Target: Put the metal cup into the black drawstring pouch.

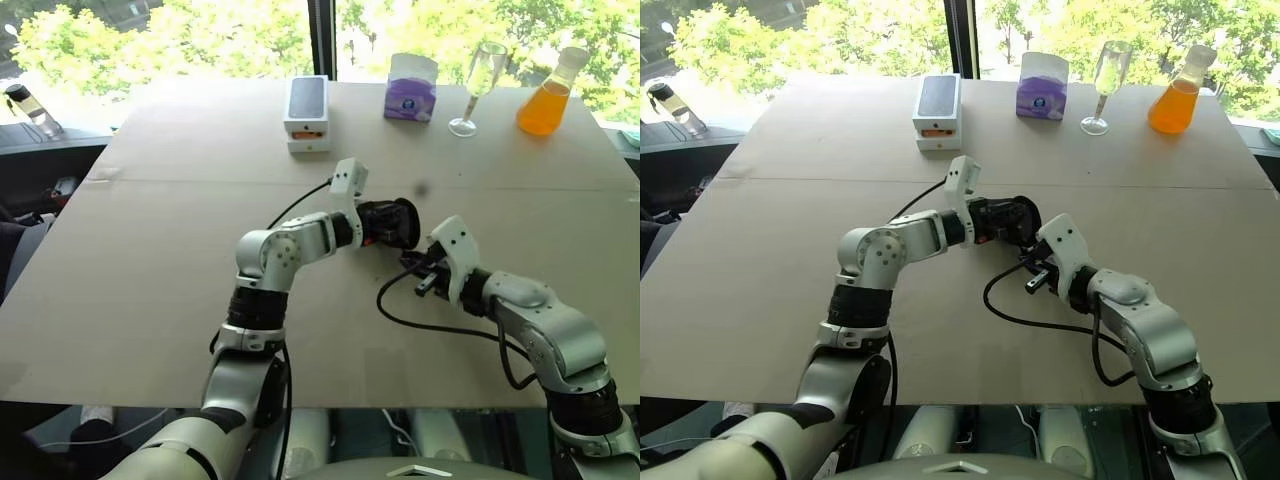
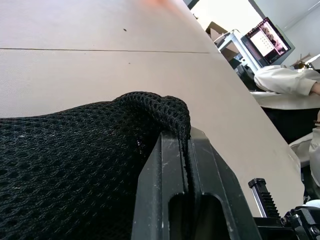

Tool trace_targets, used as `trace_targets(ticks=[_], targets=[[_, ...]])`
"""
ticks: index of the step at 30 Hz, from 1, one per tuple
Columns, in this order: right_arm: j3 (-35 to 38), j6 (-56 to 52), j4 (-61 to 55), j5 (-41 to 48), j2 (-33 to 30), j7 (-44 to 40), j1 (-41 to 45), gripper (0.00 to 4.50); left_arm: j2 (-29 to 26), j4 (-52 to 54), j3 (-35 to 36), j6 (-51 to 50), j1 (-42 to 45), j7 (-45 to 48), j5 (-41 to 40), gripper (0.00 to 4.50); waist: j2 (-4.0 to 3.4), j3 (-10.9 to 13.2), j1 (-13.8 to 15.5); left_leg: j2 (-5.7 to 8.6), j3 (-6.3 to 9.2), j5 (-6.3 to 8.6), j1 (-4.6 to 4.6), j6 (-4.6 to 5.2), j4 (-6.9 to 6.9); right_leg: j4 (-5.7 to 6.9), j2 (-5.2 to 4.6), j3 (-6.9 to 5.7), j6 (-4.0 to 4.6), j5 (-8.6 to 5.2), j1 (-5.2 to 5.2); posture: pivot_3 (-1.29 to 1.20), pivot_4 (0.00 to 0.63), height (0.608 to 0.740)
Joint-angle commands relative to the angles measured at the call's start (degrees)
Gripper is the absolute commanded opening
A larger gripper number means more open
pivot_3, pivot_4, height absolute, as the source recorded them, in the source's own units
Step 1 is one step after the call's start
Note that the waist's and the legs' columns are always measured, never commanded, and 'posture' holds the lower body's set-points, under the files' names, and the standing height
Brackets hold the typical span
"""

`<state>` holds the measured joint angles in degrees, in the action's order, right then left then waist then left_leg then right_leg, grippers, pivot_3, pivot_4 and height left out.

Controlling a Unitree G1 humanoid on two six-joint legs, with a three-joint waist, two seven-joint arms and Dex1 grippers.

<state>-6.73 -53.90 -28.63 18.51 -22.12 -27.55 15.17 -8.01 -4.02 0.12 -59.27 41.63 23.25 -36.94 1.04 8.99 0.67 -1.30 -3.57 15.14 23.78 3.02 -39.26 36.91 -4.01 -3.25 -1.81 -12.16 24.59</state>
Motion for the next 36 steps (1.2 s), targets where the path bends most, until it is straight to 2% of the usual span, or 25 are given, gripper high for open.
trace_targets(ticks=[1,5,9,15,17,21,23,27,32,36], targets=[[1.73,-0.29,-1.72,1.03,-1.02,0.02,0.88,0.00,-2.26,4.28,-1.05,-0.88,0.32,5.60,-2.14,0.78,0.00,0.00,-0.02,0.00,0.00,0.00,0.00,0.00,0.00,0.00,0.01,0.00,0.00,0.00,0.00,0.00,0.150,0.737],[1.56,-0.09,-1.57,1.13,-1.70,-0.11,0.33,0.00,-6.19,2.47,-1.49,1.39,2.16,7.78,0.86,2.36,0.00,0.00,0.05,-0.01,0.01,0.00,0.01,0.00,0.00,0.00,0.00,-0.01,0.00,0.00,0.00,0.00,0.150,0.737],[1.47,0.00,-1.39,1.39,-1.78,0.05,0.28,0.00,-10.32,4.30,-2.47,0.62,1.96,12.33,0.42,2.36,0.00,0.00,-0.02,0.00,-0.01,0.00,-0.01,0.00,0.00,0.00,0.01,0.00,0.00,0.00,0.01,0.00,0.150,0.737],[0.98,0.56,-1.11,1.31,-2.62,-0.27,-0.49,0.00,-19.82,10.72,-2.66,-3.11,-1.77,21.75,-3.63,2.36,-0.01,0.00,-0.16,-0.06,-0.01,0.00,0.00,0.00,0.03,0.00,0.00,0.02,0.00,0.00,0.04,0.00,0.150,0.737],[0.92,0.67,-1.03,1.39,-2.76,-0.28,-0.53,0.00,-20.50,10.72,-1.28,-4.47,-1.80,21.86,-4.77,2.36,-0.01,0.00,0.10,-0.07,-0.01,0.00,0.00,0.00,0.02,0.00,0.00,0.01,0.00,0.00,0.04,0.00,0.150,0.737],[0.80,0.96,-0.87,1.61,-2.89,-0.57,-0.55,0.00,-17.19,5.25,6.22,-9.22,1.80,16.26,-8.34,2.36,0.02,0.01,0.15,-0.05,0.03,0.00,0.04,0.01,-0.07,0.00,-0.02,-0.01,-0.01,0.00,0.01,0.00,0.150,0.737],[0.66,1.09,-0.83,1.64,-2.92,-0.64,-0.60,0.00,-17.51,4.88,6.91,-10.58,2.30,16.31,-8.90,2.36,0.01,0.01,0.04,-0.03,0.02,0.00,0.02,0.01,-0.06,0.01,-0.01,0.00,-0.02,0.00,0.01,0.00,0.150,0.737],[0.47,1.05,-0.91,1.71,-3.12,-0.98,-0.67,0.00,-22.29,7.84,5.75,-11.66,-0.28,20.52,-9.70,2.36,0.00,0.02,-0.59,-0.04,-0.01,0.00,-0.01,0.00,0.03,0.03,0.01,0.02,-0.01,-0.01,0.05,0.00,0.150,0.737],[0.78,0.85,-1.88,1.99,-3.93,-1.30,-1.30,0.00,-30.74,15.06,3.15,-10.86,-4.80,30.63,-12.46,2.36,0.00,0.03,-1.17,-0.09,-0.01,0.00,0.01,0.00,0.04,0.03,-0.01,0.04,0.00,-0.01,0.08,0.00,0.150,0.737],[1.27,0.42,-3.38,2.32,-4.83,-1.07,-1.87,0.00,-35.36,22.03,-0.12,-7.02,-9.09,35.54,-11.41,2.36,0.01,0.03,-0.92,-0.08,0.00,0.00,0.00,0.00,0.03,0.02,-0.03,0.03,0.00,-0.01,0.06,0.00,0.150,0.737]])
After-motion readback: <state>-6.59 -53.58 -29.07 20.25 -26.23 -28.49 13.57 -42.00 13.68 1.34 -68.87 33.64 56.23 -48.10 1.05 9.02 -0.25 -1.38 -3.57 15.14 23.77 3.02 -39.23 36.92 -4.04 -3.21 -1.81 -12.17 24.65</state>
